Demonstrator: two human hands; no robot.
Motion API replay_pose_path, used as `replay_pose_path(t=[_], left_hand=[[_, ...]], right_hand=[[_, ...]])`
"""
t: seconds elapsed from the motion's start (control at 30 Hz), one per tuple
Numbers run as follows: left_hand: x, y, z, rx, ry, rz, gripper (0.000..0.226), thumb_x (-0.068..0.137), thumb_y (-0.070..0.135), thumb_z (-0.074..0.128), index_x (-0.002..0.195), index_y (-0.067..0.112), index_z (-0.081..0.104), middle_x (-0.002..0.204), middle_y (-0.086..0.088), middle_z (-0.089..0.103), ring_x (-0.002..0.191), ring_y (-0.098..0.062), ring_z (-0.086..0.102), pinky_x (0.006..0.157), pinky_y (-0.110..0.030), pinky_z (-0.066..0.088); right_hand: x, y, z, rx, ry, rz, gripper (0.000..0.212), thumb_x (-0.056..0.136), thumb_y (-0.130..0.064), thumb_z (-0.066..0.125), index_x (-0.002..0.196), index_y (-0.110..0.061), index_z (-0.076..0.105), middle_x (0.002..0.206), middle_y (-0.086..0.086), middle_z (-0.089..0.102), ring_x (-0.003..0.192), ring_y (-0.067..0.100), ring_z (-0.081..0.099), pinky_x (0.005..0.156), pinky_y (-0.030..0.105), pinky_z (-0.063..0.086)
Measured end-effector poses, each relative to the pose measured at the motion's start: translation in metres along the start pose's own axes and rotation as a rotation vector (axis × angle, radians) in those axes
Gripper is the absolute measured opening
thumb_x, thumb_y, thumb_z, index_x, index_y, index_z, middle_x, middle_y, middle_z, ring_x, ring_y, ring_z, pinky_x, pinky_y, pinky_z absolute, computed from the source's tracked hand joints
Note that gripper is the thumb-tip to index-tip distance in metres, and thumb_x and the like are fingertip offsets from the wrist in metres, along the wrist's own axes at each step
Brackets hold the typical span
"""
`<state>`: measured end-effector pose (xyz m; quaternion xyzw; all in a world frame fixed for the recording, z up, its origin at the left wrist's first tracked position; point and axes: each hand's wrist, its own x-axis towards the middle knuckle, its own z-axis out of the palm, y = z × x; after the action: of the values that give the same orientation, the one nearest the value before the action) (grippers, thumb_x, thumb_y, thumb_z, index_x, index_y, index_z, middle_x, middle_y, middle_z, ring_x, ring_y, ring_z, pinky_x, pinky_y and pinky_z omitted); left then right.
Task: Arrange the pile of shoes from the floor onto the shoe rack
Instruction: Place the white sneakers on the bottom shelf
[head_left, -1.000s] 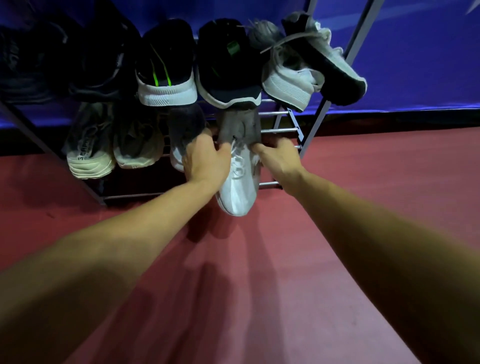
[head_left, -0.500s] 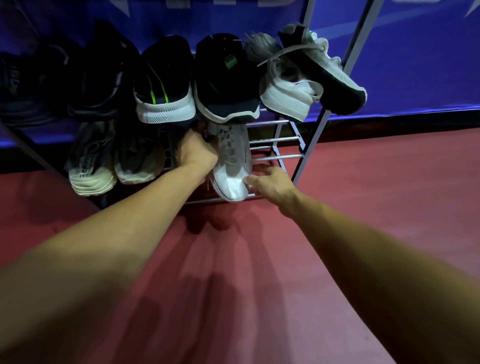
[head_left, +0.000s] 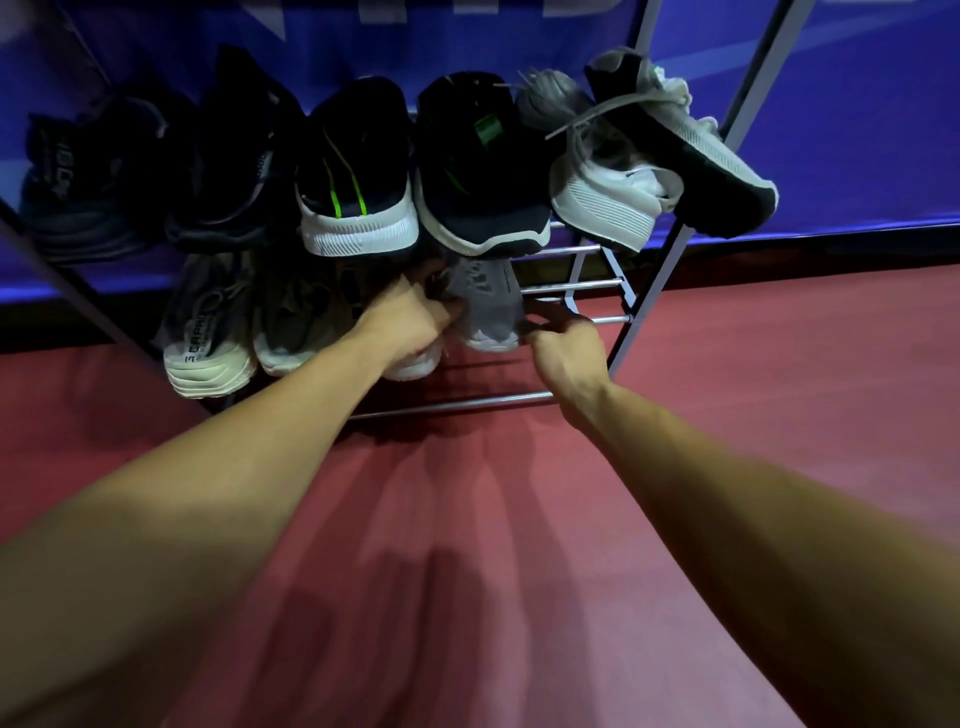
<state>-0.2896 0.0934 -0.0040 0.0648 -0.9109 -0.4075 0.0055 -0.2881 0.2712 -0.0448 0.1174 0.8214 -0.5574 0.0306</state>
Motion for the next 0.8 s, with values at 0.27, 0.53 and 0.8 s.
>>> replay_pose_path(t=[0.27,0.53,0.8], left_hand=[[-0.003,-0.002,0.008,0.242,0.01,-0.023,0.049,0.088,0.035,0.066,0.135,0.027,0.056,0.123,-0.012,0.068,0.111,-0.033,0.063,0.076,-0.024,0.039],[-0.041,0.047,-0.018,0.497,-0.208,-0.12,0.055,0.084,0.052,0.064,0.124,0.014,0.064,0.126,-0.014,0.065,0.118,-0.035,0.058,0.097,-0.04,0.05],[-0.123,0.108,-0.04,0.652,-0.334,-0.031,0.059,0.087,0.043,0.06,0.143,0.027,0.048,0.146,-0.007,0.051,0.135,-0.035,0.043,0.111,-0.042,0.037]], right_hand=[[0.002,-0.002,0.003,-0.178,-0.024,0.035,0.033,0.087,-0.032,0.063,0.116,-0.019,0.072,0.107,0.011,0.074,0.098,0.036,0.067,0.08,0.037,0.056],[-0.039,-0.038,-0.036,-0.482,-0.235,-0.106,0.047,0.089,-0.045,0.061,0.119,-0.008,0.064,0.117,0.017,0.069,0.107,0.037,0.064,0.08,0.034,0.049],[-0.108,-0.112,-0.109,-0.799,-0.295,-0.281,0.035,0.087,-0.024,0.056,0.117,-0.011,0.068,0.119,0.016,0.068,0.112,0.037,0.063,0.089,0.039,0.053]])
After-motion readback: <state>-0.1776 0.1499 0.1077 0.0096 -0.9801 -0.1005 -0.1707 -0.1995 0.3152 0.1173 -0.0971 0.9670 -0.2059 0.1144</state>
